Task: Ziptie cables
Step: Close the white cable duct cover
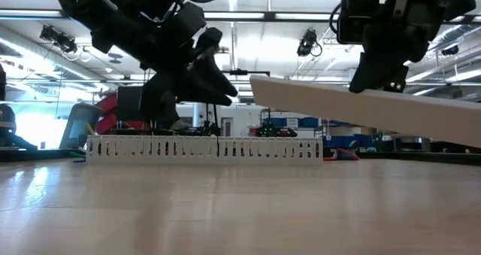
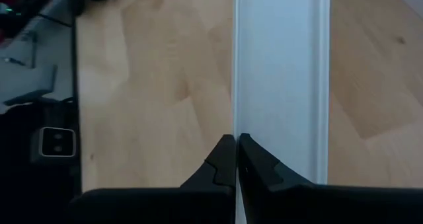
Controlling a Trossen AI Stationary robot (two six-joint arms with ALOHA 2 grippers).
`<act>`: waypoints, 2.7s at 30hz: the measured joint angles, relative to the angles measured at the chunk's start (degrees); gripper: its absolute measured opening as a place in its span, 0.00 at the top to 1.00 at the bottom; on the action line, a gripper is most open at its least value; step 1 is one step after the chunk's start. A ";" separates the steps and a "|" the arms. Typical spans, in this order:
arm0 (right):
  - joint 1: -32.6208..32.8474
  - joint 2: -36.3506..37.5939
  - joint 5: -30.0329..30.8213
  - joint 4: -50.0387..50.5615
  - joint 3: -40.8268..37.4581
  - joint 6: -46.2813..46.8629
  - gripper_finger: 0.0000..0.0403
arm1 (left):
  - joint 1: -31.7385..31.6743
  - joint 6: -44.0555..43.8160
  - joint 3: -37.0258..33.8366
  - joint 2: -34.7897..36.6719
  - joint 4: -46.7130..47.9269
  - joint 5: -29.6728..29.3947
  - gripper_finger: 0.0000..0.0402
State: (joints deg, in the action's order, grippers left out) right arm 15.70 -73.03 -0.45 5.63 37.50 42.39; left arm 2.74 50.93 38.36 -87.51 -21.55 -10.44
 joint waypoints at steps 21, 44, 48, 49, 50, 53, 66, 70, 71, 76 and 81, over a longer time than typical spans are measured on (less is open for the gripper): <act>-0.55 0.01 -0.85 -4.71 0.02 -5.34 1.00 | 0.00 -0.36 -0.04 -1.05 -8.01 9.05 0.73; -3.58 0.01 -0.35 -7.11 0.00 -9.28 0.97 | -0.19 -14.67 -0.10 -1.00 -7.77 12.60 0.99; -3.64 0.01 2.57 -6.07 0.00 -11.62 0.90 | -0.39 -16.24 0.01 -0.98 -3.88 11.30 0.99; -3.65 0.01 3.48 -5.63 0.00 -12.19 0.88 | -0.39 -16.44 -0.02 -0.98 -2.82 10.49 0.99; -3.64 0.01 4.61 -5.09 0.00 -12.80 0.86 | -0.39 -16.64 -0.02 -0.98 -2.16 9.53 0.99; -3.57 0.01 8.31 -2.84 0.02 -14.98 0.80 | -0.39 -16.86 0.01 -0.94 -0.15 6.93 0.99; -3.24 1.01 15.79 20.96 0.05 -8.90 0.75 | -0.50 -33.64 0.01 4.52 11.67 3.76 1.00; -2.48 3.98 19.86 25.87 0.04 -6.32 0.75 | -0.50 -40.78 0.07 6.91 16.38 4.69 1.00; -2.23 4.98 20.91 27.43 0.04 -5.68 0.75 | -0.50 -43.01 0.09 7.28 17.13 4.76 1.00; -0.26 10.55 26.24 36.10 0.04 1.51 0.76 | -0.50 -52.75 0.16 8.23 18.42 9.50 1.00; 3.55 14.34 31.05 47.70 0.04 13.42 0.76 | -0.48 -60.21 2.74 8.24 22.73 10.58 1.00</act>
State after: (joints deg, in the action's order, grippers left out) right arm 19.26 -58.68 30.60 53.34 37.54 55.81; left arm 2.26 -9.29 41.11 -79.26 1.18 0.14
